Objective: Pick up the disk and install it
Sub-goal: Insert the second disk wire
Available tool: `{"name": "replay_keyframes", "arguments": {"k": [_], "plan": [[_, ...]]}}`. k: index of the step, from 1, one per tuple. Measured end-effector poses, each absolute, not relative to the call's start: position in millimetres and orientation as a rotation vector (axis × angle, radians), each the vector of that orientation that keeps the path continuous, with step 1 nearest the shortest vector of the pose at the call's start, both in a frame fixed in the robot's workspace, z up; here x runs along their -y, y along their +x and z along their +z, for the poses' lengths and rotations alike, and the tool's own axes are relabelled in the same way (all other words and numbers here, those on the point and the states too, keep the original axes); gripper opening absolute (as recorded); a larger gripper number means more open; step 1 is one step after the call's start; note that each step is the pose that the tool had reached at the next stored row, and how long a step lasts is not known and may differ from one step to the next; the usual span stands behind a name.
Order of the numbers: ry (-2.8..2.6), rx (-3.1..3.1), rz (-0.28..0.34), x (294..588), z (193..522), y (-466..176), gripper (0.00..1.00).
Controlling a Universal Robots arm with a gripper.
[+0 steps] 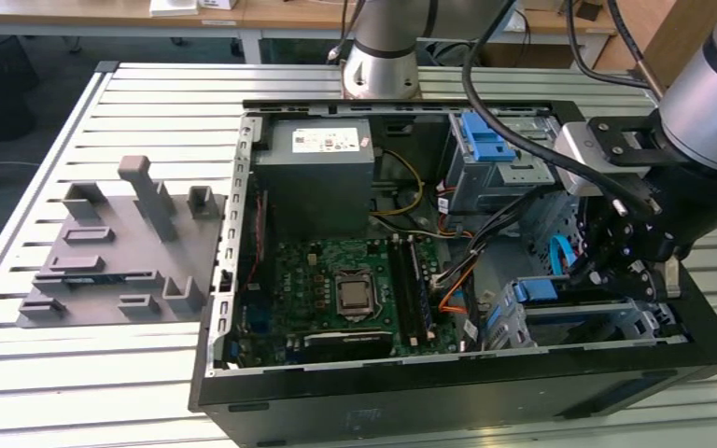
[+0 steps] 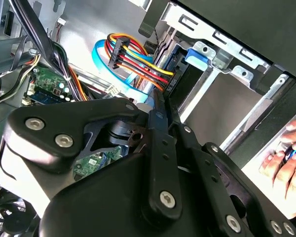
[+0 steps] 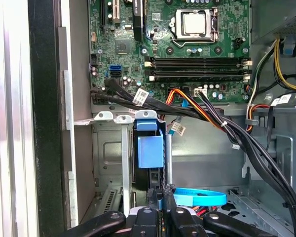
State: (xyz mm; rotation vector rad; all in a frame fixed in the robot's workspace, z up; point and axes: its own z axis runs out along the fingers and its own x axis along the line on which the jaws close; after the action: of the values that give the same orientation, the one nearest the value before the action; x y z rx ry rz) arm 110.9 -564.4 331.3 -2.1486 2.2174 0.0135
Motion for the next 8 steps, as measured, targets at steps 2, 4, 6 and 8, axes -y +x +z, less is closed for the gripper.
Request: {"name": "replay_keyframes", "arguments": {"k": [2,4,6,8], "plan": [[-2.149,-2.217,0.013,564.4,331.3,110.9,0.16],[-2.149,-2.217,0.013,564.4,331.3,110.9,0.16],[-2.149,-2.217,0.014,564.4,331.2,110.9,0.16],[-2.149,-2.217,0.014,564.4,331.2,111.0,0.17]]}}
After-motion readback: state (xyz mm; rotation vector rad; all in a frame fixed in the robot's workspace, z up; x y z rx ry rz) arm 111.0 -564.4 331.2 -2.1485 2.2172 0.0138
